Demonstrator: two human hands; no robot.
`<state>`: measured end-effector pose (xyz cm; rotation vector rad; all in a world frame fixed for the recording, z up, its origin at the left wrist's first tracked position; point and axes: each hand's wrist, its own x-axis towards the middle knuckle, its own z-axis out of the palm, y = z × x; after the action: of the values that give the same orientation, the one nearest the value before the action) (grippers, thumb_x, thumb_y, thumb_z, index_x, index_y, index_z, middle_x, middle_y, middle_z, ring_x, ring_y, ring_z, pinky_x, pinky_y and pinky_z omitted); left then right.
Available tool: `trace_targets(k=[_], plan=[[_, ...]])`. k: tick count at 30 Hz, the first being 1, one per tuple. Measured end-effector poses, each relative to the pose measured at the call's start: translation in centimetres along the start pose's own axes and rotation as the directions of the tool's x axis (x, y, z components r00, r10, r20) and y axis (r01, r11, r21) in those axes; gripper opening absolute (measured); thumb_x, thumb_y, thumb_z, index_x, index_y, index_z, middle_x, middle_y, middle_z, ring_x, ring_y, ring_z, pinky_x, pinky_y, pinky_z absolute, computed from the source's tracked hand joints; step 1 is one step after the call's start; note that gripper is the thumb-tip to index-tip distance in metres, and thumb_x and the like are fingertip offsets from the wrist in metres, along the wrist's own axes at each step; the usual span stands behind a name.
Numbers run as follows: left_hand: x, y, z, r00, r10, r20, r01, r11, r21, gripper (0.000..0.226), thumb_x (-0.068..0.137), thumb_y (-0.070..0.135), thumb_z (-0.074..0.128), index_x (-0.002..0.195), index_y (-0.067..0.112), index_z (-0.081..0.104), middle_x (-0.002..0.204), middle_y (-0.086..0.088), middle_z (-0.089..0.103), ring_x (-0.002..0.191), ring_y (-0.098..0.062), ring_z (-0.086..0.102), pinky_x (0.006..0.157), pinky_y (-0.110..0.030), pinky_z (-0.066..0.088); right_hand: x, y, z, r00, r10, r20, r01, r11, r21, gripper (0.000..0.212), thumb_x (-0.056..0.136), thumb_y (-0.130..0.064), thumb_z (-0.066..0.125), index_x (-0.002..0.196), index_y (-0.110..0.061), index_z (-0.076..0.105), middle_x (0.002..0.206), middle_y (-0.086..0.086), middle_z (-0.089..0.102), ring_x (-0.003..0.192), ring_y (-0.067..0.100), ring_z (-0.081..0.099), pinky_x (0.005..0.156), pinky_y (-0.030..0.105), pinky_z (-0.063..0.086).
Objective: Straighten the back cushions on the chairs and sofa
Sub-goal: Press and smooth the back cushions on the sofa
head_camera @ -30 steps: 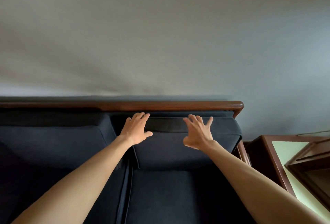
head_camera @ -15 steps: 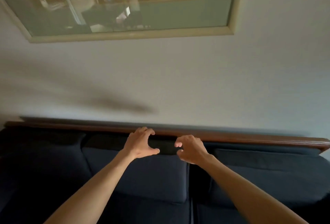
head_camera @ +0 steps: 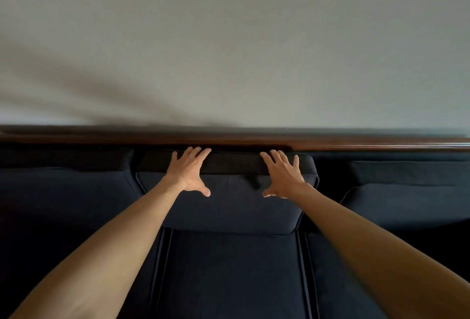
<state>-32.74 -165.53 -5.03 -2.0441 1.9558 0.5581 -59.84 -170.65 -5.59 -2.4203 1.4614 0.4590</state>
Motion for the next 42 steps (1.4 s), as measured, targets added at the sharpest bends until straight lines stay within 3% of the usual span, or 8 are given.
trace_targets(k=[5,11,20,26,31,36,40,42], plan=[[0.9,-0.5,0.8,0.999,-0.018,-0.042,0.019,1.0,0.023,0.13,0.055,0.046,0.09,0.154,0.026,0.008,0.157,-0.006,0.024,0.147,-0.029,0.016,0.115,-0.063,0.016,1.2,0.8,0.7,0.998,0.046,0.03,-0.044,0.996,-0.077,0.138,0.061,-0.058,0.085,0.157,-0.019,-0.006,0.162,0.011,0.011,0.151,0.033,0.006,0.111,0.072,0.01],[0.4,-0.2,1.8,0.98,0.009,-0.198,0.003,0.998,0.059,0.117,0.049,0.051,0.09,0.146,0.029,0.031,0.143,-0.001,0.045,0.134,-0.026,0.039,0.107,-0.058,0.032,1.2,1.7,0.4,0.998,0.048,-0.038,-0.052,0.992,-0.113,0.113,0.053,-0.058,0.086,0.144,-0.021,0.03,0.138,0.0,0.043,0.132,0.028,0.037,0.102,0.07,0.029],[0.2,4.1,2.3,0.968,0.014,-0.25,0.004,0.998,0.07,0.111,0.049,0.052,0.088,0.143,0.031,0.034,0.138,0.001,0.049,0.129,-0.026,0.042,0.103,-0.059,0.034,-0.5,5.9,0.8,0.997,0.044,-0.059,-0.051,0.991,-0.125,0.114,0.053,-0.059,0.085,0.145,-0.022,0.03,0.138,-0.001,0.042,0.131,0.028,0.038,0.102,0.069,0.03],[0.1,3.8,2.4,0.976,-0.013,-0.219,0.022,0.999,0.042,0.114,0.052,0.051,0.088,0.147,0.031,0.028,0.144,0.001,0.042,0.136,-0.027,0.036,0.106,-0.063,0.031,-0.7,5.7,1.1,0.997,0.034,-0.066,-0.04,0.995,-0.088,0.124,0.058,-0.057,0.086,0.154,-0.023,0.015,0.151,0.001,0.031,0.141,0.029,0.027,0.106,0.077,0.02],[1.2,3.8,2.5,0.988,-0.021,-0.155,0.018,1.0,-0.02,0.117,0.066,0.043,0.085,0.154,0.03,0.009,0.159,-0.002,0.02,0.149,-0.025,0.012,0.115,-0.062,0.019,-0.5,6.3,2.0,0.993,0.059,-0.098,-0.067,0.995,-0.075,0.123,0.072,-0.054,0.079,0.157,-0.022,-0.004,0.164,0.005,0.009,0.152,0.031,0.004,0.11,0.075,0.014],[1.6,3.7,2.7,0.994,-0.019,-0.111,0.016,1.0,-0.024,0.117,0.075,0.042,0.079,0.155,0.03,-0.006,0.164,-0.003,0.002,0.151,-0.025,-0.003,0.117,-0.06,0.008,-0.4,5.6,2.1,0.993,0.084,-0.084,-0.092,0.991,-0.096,0.119,0.079,-0.051,0.075,0.157,-0.02,-0.01,0.166,0.008,-0.002,0.152,0.033,-0.005,0.113,0.072,0.01],[0.9,2.9,2.5,0.994,0.026,-0.106,-0.036,0.995,-0.091,0.11,0.079,0.043,0.076,0.155,0.032,-0.004,0.164,-0.001,-0.005,0.151,-0.022,-0.008,0.119,-0.059,0.004,-0.6,4.0,1.2,0.99,0.139,-0.015,-0.14,0.984,-0.108,0.123,0.077,-0.049,0.078,0.156,-0.018,-0.012,0.165,0.011,-0.005,0.151,0.037,-0.008,0.111,0.075,0.007],[0.1,2.0,2.2,0.993,0.043,-0.112,-0.061,0.985,-0.161,0.105,0.079,0.054,0.07,0.155,0.034,0.0,0.165,0.0,-0.002,0.151,-0.021,-0.007,0.118,-0.059,0.002,-0.6,2.2,0.4,0.992,0.124,0.002,-0.123,0.989,-0.081,0.126,0.072,-0.058,0.076,0.156,-0.02,-0.01,0.165,0.01,-0.006,0.151,0.038,-0.008,0.108,0.077,0.003]])
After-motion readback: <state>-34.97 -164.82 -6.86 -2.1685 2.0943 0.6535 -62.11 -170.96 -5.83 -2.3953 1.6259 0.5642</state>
